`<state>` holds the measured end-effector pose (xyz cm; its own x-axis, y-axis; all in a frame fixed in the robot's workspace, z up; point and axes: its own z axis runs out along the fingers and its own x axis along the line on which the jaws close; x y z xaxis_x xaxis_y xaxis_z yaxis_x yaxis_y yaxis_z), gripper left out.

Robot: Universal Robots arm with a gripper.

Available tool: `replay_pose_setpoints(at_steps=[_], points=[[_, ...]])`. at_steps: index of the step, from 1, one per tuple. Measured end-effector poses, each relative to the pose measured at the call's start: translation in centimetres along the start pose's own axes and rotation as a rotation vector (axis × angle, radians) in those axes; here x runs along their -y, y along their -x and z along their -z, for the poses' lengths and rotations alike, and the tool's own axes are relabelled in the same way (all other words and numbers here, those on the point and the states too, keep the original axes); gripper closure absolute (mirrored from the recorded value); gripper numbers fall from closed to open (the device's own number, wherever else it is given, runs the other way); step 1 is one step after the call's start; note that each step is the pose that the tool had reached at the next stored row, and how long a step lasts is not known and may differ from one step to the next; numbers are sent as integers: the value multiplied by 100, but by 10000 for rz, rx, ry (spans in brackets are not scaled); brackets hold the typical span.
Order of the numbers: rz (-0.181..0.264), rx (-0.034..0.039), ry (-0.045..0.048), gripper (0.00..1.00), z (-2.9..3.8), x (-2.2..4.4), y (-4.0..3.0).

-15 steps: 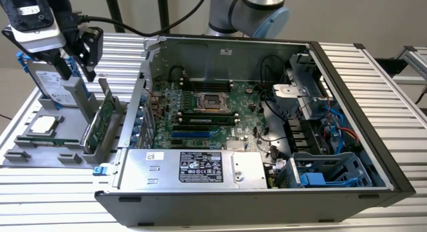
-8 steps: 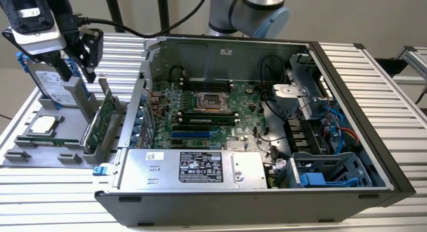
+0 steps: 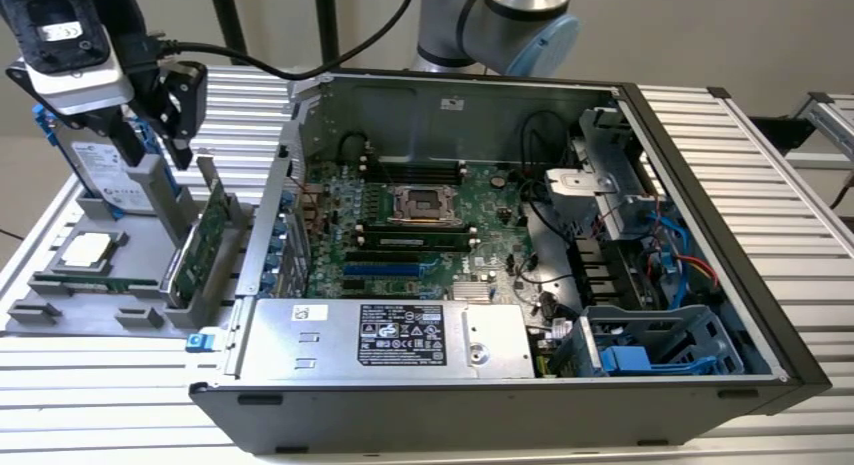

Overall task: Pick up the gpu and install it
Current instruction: 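Pick up the gpu and move the gpu toward the slot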

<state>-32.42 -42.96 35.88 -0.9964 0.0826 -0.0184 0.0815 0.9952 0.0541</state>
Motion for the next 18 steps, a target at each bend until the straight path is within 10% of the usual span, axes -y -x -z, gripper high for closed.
replay_pose_setpoints(at_steps=[18], points=[[0, 0, 0, 0, -70, 14, 0]])
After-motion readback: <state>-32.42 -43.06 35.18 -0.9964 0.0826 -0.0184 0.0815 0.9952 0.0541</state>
